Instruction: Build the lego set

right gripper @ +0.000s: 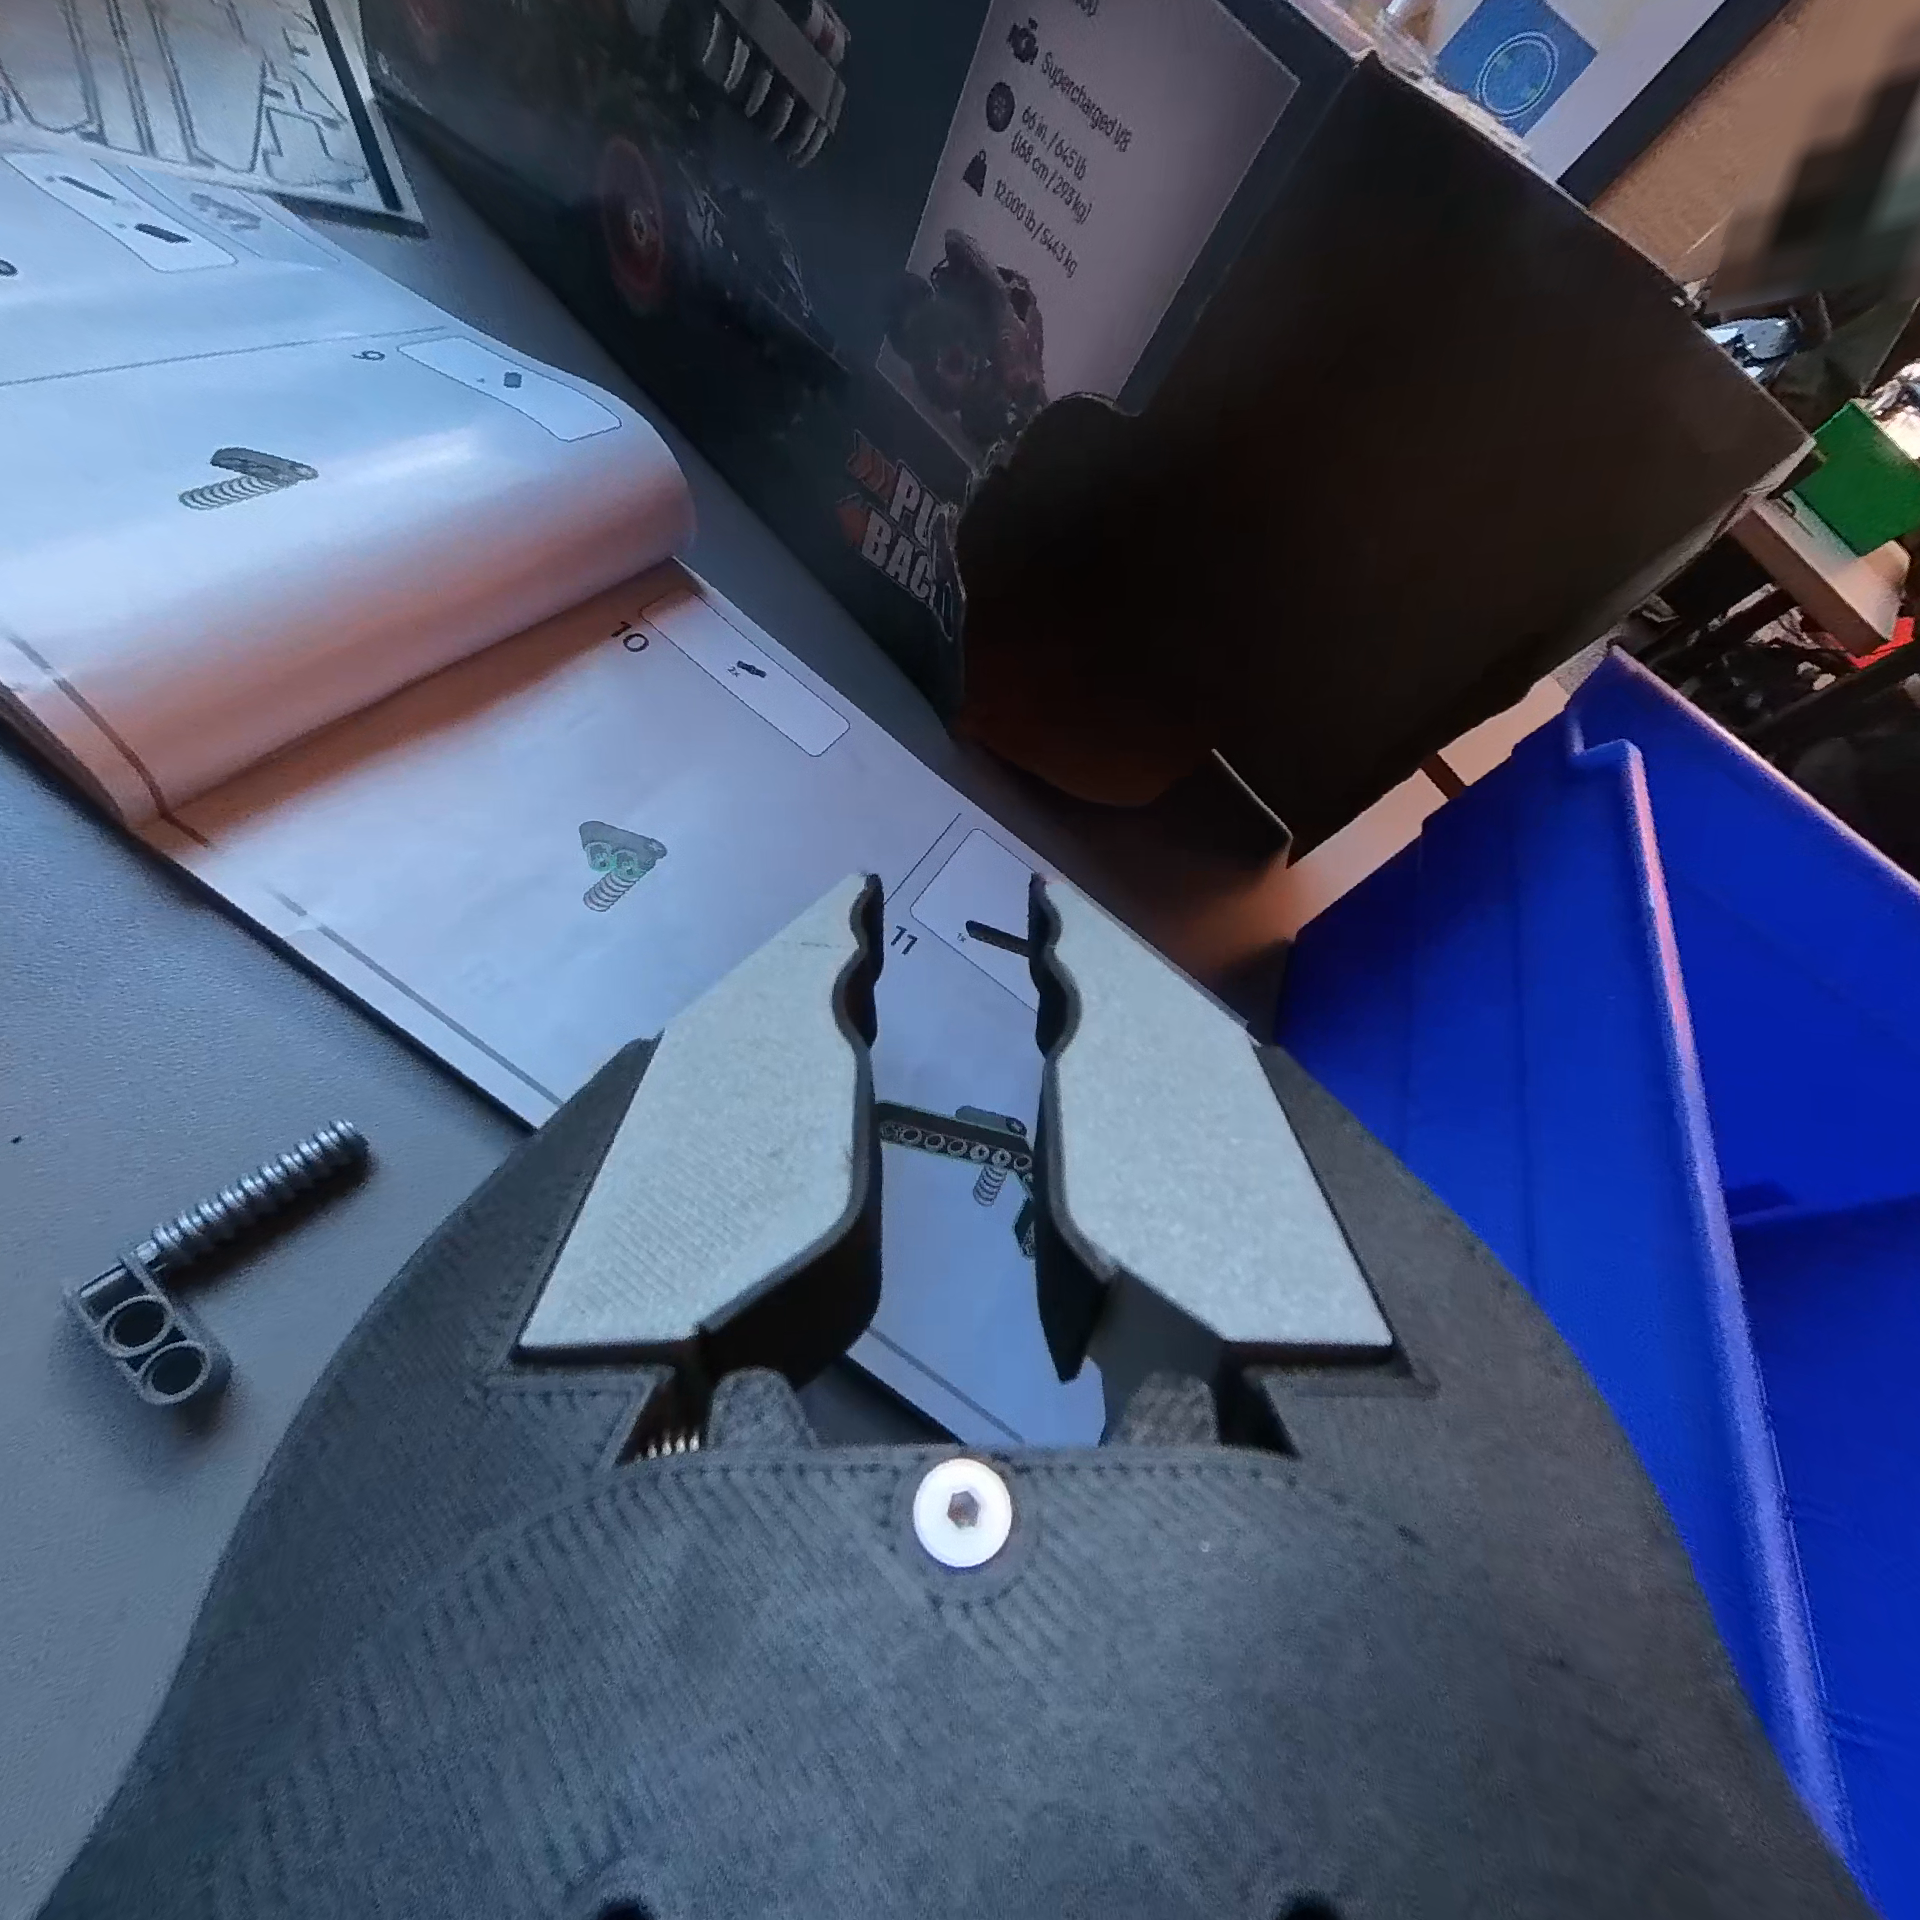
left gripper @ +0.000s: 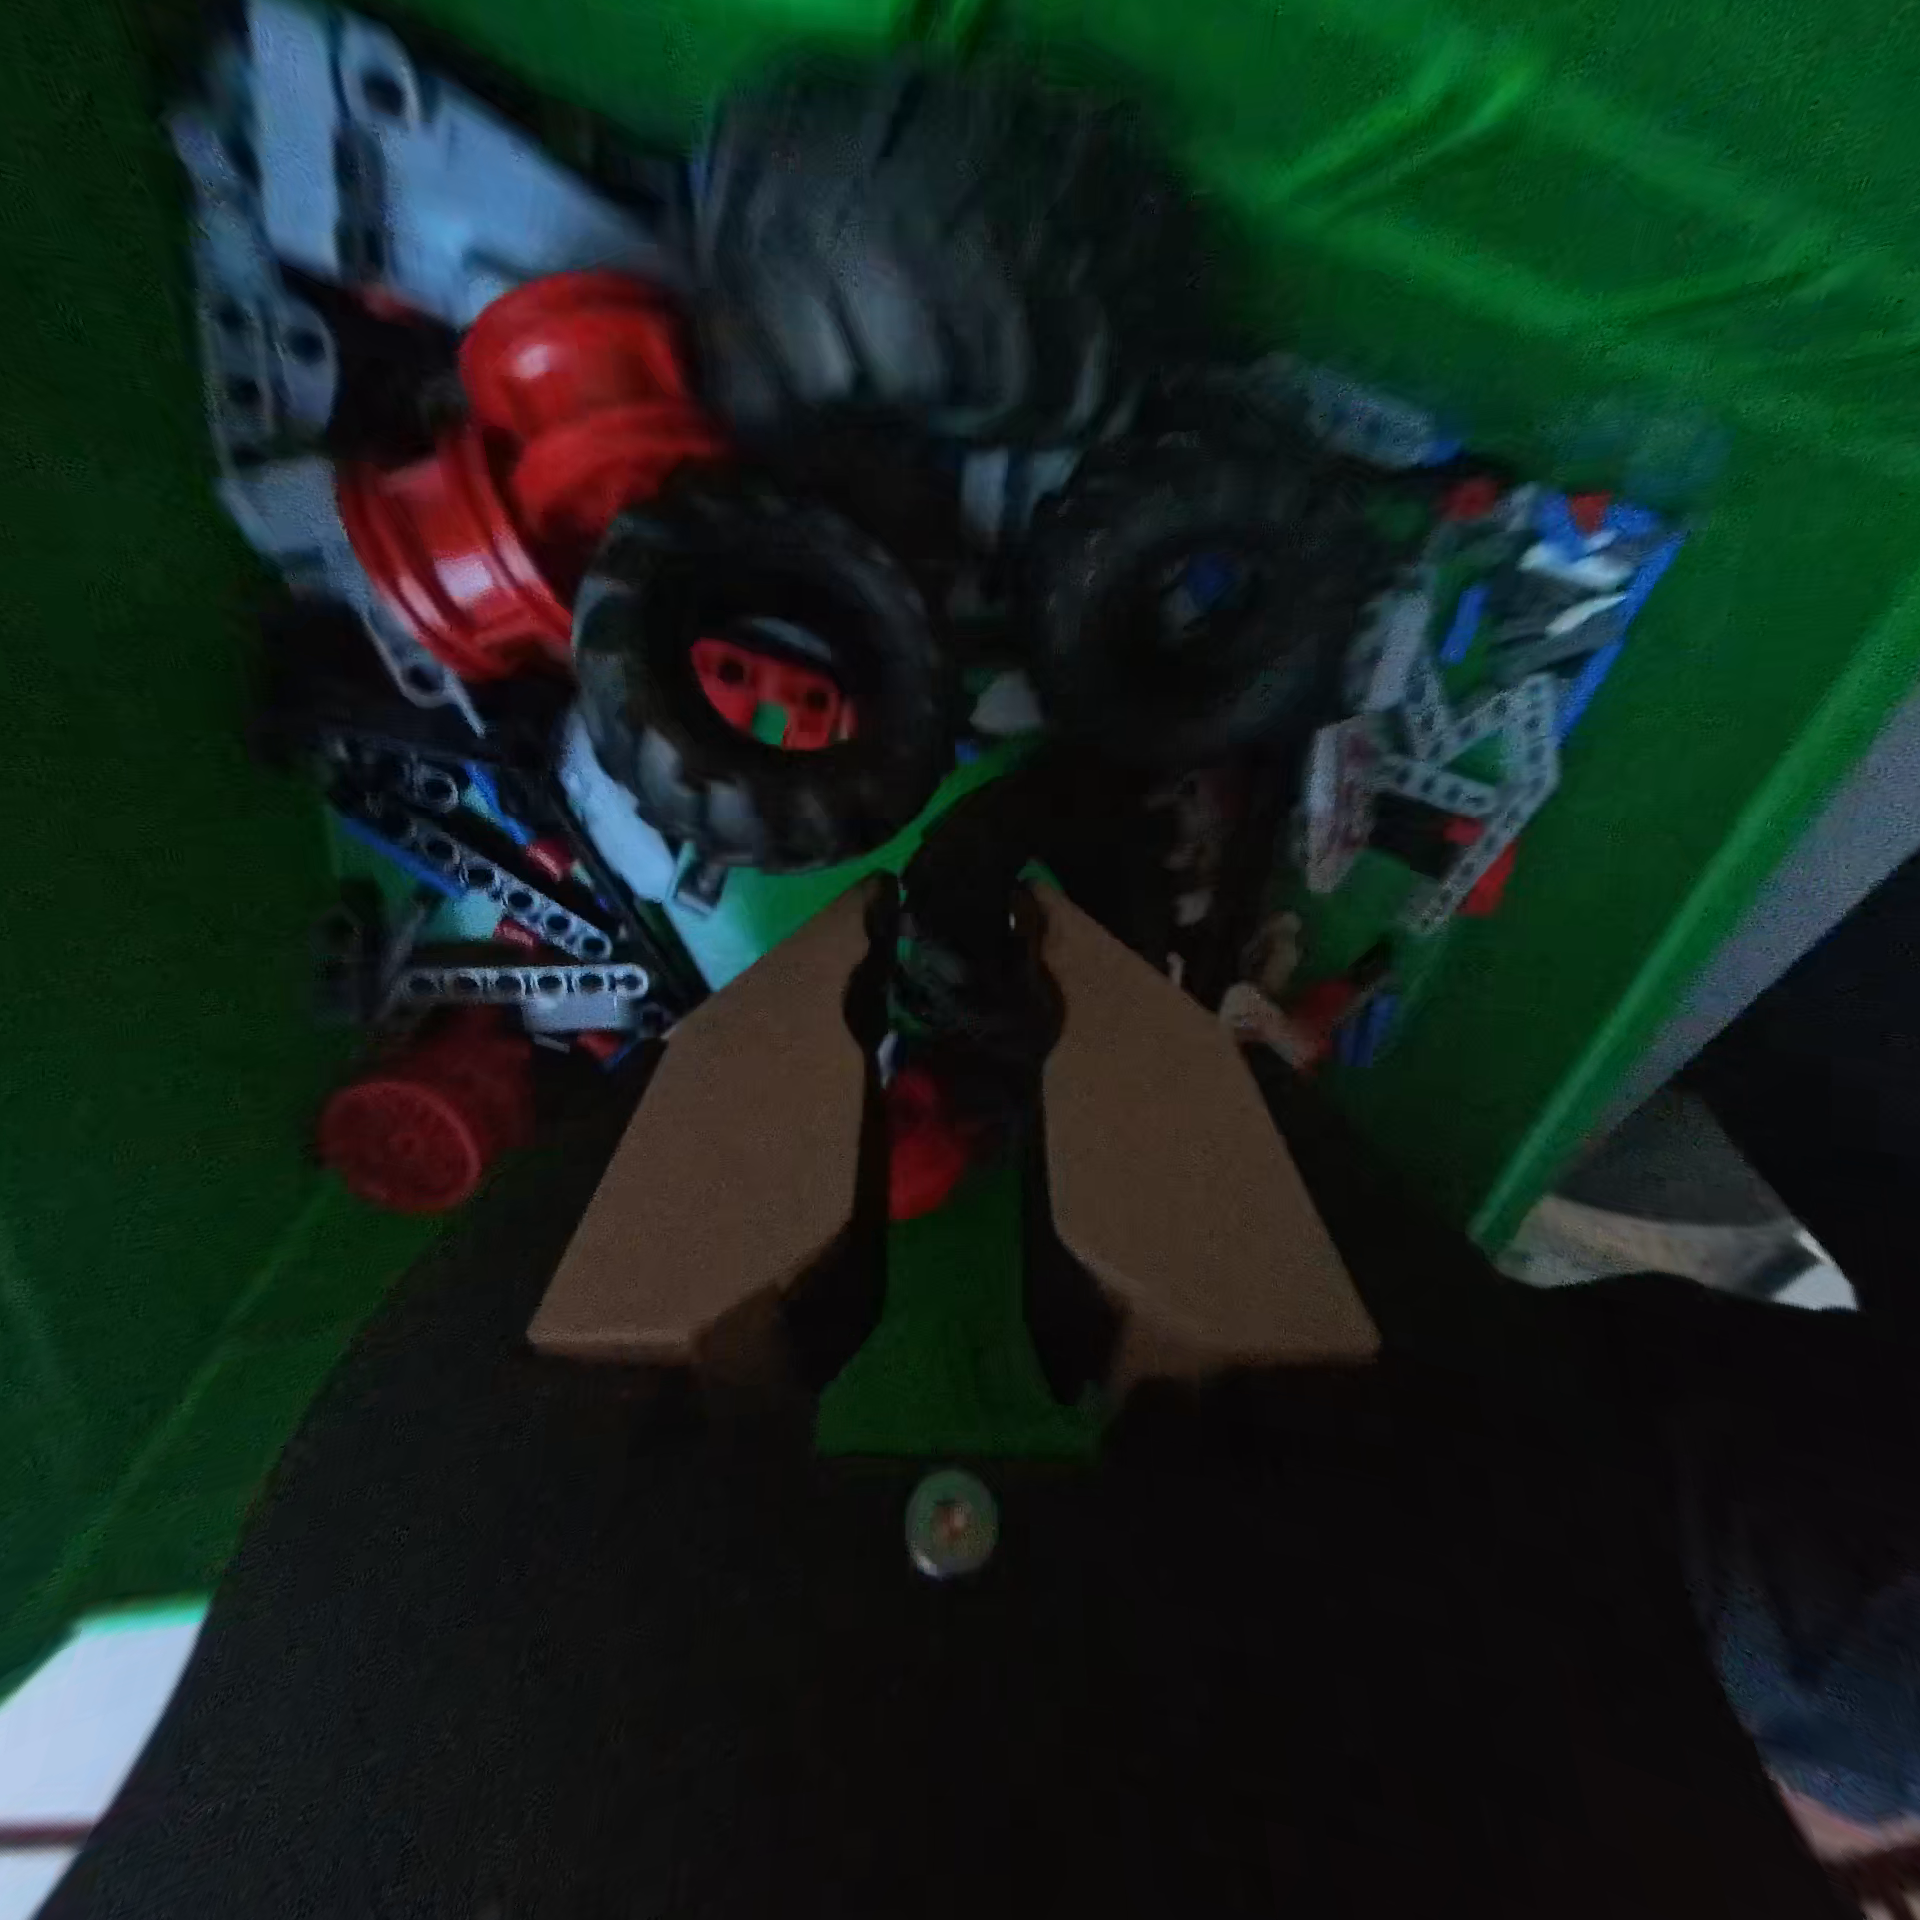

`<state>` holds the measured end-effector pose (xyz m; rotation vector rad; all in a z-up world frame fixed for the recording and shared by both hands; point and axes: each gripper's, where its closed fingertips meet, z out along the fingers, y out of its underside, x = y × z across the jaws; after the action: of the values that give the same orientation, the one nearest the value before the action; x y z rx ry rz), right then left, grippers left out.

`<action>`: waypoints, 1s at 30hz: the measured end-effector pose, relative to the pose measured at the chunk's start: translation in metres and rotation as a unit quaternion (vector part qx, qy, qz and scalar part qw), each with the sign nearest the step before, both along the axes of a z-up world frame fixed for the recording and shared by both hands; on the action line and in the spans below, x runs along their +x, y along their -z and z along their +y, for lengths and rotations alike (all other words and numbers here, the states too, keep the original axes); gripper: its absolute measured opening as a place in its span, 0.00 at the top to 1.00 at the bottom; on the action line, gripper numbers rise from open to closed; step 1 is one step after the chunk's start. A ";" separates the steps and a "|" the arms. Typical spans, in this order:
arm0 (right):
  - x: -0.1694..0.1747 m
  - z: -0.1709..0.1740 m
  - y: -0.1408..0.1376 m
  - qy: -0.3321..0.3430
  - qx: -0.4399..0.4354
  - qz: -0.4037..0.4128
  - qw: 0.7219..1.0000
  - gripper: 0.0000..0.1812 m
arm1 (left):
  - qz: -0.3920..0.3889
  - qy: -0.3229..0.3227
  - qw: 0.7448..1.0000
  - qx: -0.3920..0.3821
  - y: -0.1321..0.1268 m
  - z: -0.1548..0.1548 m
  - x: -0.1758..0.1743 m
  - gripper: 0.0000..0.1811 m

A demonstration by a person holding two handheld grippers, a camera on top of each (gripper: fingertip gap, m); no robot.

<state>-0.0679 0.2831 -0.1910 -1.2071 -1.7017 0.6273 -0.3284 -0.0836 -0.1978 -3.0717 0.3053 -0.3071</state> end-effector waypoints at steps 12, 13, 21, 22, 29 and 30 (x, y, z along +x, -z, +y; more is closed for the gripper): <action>0.000 0.002 0.000 0.006 0.006 0.000 1.000 0.87 | 0.118 -0.070 0.977 0.166 -0.066 0.037 -0.035 0.93; 0.000 0.003 0.000 0.008 0.007 0.000 1.000 0.87 | 0.114 -0.073 0.976 0.169 -0.068 0.038 -0.035 0.93; 0.001 0.004 0.000 0.012 0.009 0.001 1.000 0.87 | 0.115 -0.058 0.977 0.170 -0.068 0.037 -0.030 0.92; 0.001 0.004 0.000 0.013 0.010 0.001 1.000 0.87 | 0.109 -0.053 0.979 0.164 -0.066 0.036 -0.026 0.91; 0.001 0.004 0.000 0.013 0.011 0.001 1.000 0.87 | 0.042 0.035 0.994 0.096 -0.032 0.036 0.021 0.86; 0.001 0.004 0.000 0.013 0.011 0.001 1.000 0.87 | 0.037 0.049 0.993 0.097 -0.030 0.039 0.029 0.85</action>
<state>-0.0670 0.2874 -0.1908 -1.2106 -1.6845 0.5920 -0.2996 -0.0446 -0.1673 -2.8865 0.4599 -0.1579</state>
